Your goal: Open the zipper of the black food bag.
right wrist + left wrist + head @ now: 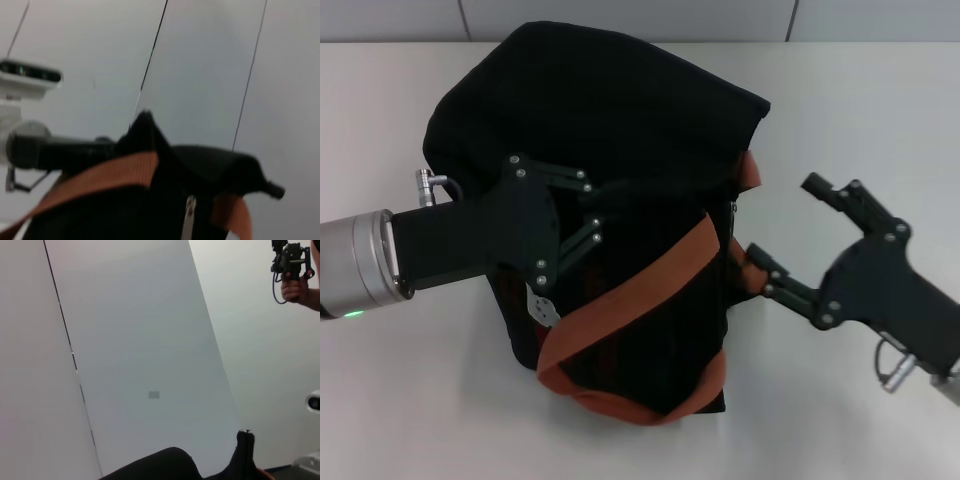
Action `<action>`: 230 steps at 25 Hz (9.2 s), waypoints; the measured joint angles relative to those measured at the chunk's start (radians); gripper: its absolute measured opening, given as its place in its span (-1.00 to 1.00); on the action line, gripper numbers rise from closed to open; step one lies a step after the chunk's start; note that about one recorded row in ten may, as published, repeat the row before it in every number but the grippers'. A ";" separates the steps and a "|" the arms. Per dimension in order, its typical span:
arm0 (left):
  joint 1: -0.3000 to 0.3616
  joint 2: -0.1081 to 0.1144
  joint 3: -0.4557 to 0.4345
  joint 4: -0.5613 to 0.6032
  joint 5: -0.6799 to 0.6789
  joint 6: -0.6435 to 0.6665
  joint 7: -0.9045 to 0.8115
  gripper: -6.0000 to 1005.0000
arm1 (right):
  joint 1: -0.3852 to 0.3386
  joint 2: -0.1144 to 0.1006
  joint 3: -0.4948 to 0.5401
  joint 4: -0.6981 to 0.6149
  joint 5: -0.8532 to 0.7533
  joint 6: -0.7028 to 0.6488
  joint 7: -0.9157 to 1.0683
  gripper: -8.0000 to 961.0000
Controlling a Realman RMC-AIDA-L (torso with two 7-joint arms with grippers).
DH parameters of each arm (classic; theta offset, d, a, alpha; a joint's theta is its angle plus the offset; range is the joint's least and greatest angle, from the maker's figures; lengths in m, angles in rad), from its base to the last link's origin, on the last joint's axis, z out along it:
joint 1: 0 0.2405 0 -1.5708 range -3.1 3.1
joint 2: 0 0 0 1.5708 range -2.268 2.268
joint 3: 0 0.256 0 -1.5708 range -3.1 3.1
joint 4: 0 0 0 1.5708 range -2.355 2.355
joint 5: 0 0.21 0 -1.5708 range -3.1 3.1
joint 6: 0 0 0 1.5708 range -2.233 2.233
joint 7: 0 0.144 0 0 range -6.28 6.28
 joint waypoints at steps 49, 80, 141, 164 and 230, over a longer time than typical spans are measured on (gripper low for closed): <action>-0.032 -0.003 0.011 -0.067 0.003 -0.019 0.013 -0.79 | -0.011 0.002 0.050 0.140 -0.002 0.010 -0.243 -0.36; -0.055 -0.004 0.011 -0.106 0.005 -0.042 0.026 -0.79 | -0.046 0.002 0.046 0.182 -0.004 0.026 -0.425 -0.61; -0.031 0.001 -0.081 -0.206 -0.138 -0.045 0.091 -0.79 | -0.024 0.002 0.049 0.201 -0.004 0.125 -0.452 -0.92; 0.001 0.006 -0.244 -0.235 -0.140 -0.053 0.092 -0.79 | -0.016 0.002 0.078 0.178 0.001 0.183 -0.438 -0.88; 0.113 0.108 -0.209 -0.035 0.309 0.245 -0.331 0.65 | 0.144 -0.018 -0.516 -0.453 -0.073 -0.301 0.914 0.53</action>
